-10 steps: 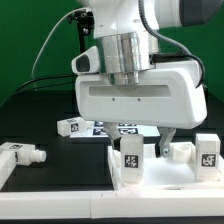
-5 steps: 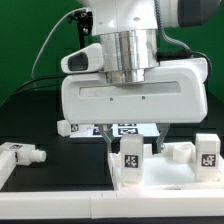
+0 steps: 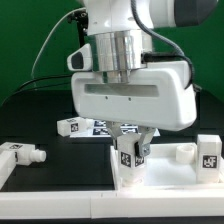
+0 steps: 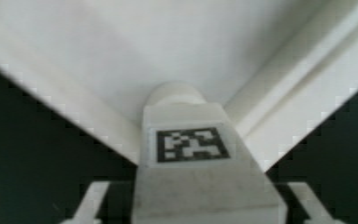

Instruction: Assemble square table

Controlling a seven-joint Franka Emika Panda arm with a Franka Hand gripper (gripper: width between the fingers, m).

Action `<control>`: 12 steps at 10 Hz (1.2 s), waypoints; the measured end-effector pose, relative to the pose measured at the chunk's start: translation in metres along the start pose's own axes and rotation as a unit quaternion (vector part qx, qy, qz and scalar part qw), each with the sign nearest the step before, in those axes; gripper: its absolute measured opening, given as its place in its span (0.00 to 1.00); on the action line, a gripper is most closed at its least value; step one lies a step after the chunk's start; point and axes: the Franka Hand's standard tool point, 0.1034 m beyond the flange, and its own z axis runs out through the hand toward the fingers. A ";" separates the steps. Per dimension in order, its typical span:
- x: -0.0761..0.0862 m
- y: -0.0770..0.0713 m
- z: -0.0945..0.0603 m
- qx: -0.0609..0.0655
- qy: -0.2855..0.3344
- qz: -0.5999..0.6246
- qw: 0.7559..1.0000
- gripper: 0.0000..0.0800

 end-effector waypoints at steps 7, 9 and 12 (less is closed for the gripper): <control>-0.004 -0.002 0.004 0.022 -0.019 0.227 0.973 0.46; -0.003 -0.003 0.002 0.026 -0.017 0.021 0.999 0.68; -0.004 -0.002 0.003 0.026 -0.017 -0.098 0.995 0.81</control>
Offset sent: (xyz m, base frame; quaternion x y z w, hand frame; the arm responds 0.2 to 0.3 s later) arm 0.0029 0.0011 -0.0001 0.0643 -0.0141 0.2581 0.9639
